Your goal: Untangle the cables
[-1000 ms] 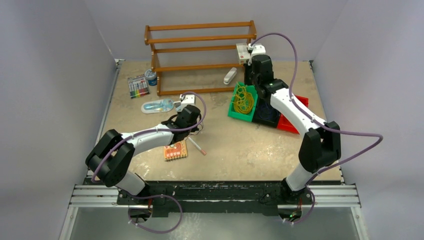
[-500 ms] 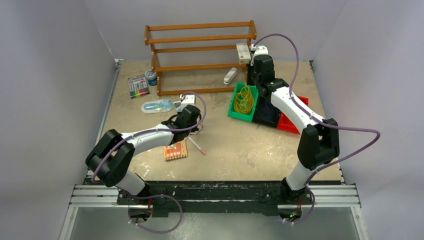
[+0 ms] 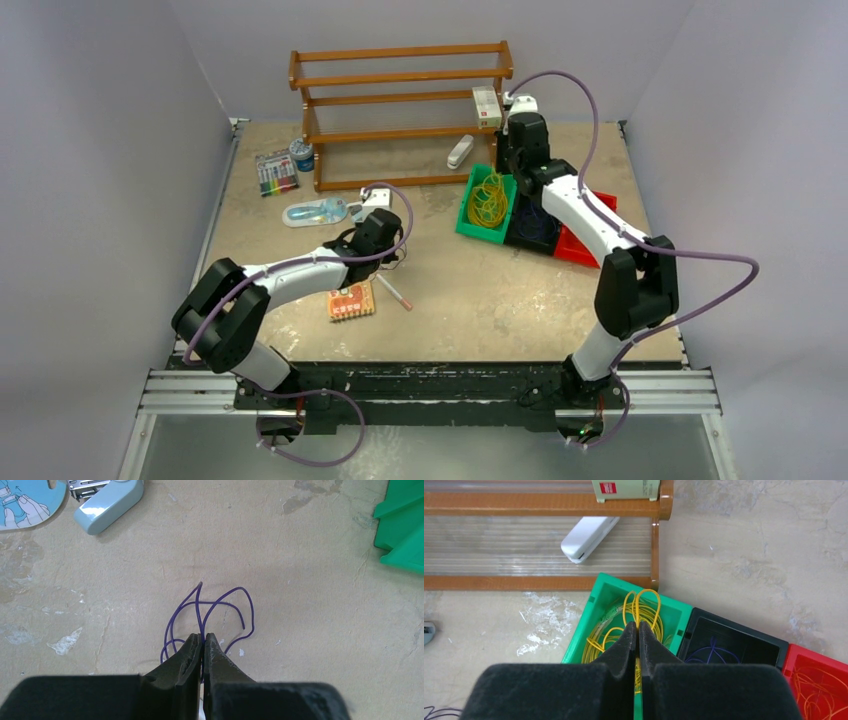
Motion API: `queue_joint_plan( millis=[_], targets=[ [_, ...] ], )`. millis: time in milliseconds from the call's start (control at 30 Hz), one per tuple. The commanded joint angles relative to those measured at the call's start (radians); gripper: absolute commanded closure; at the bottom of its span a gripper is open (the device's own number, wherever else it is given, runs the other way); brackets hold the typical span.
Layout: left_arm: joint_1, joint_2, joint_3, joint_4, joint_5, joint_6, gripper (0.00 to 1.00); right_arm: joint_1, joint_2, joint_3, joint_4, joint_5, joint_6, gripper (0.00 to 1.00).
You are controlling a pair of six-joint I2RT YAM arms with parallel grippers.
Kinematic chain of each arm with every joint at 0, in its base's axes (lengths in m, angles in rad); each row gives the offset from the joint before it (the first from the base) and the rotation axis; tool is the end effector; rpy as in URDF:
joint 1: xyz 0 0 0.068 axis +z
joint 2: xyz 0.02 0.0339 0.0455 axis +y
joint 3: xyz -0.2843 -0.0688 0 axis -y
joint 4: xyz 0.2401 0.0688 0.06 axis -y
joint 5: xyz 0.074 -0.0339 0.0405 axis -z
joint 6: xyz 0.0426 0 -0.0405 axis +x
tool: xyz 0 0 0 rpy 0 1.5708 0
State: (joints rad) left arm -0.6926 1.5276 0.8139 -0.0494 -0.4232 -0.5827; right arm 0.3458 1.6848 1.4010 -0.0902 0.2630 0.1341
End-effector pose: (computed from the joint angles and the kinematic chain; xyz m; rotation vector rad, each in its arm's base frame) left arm 0.2498 -0.1845 0.2077 -0.0826 2.2576 -0.1840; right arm 0.3865 0.1275 0.3443 -0.0307 1.9316 0.0646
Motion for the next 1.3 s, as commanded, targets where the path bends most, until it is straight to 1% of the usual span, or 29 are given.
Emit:
queue_joint_plan(
  millis=[0, 200, 433, 833, 1033, 1267],
  targets=[
    [0.001, 0.006, 0.042, 0.009, -0.003, 0.011, 1.0, -0.002, 0.03, -0.029, 0.04, -0.014, 0.007, 1.0],
    [0.001, 0.004, 0.047, 0.006, -0.005, 0.012, 1.0, -0.002, 0.094, -0.041, 0.063, -0.045, 0.0, 1.0],
    [0.001, 0.009, 0.053, 0.002, -0.006, 0.014, 1.0, -0.002, 0.169, -0.03, 0.07, -0.123, -0.009, 1.0],
    [0.001, 0.001, 0.049, 0.0, -0.011, 0.015, 1.0, -0.002, 0.264, -0.003, 0.011, -0.206, -0.014, 1.0],
    [0.0, 0.002, 0.049, 0.002, -0.009, 0.014, 1.0, -0.002, 0.275, -0.016, 0.009, -0.21, -0.012, 1.0],
    [0.001, 0.005, 0.05, 0.003, -0.006, 0.014, 1.0, -0.002, 0.21, -0.033, 0.036, -0.185, -0.017, 0.99]
  ],
)
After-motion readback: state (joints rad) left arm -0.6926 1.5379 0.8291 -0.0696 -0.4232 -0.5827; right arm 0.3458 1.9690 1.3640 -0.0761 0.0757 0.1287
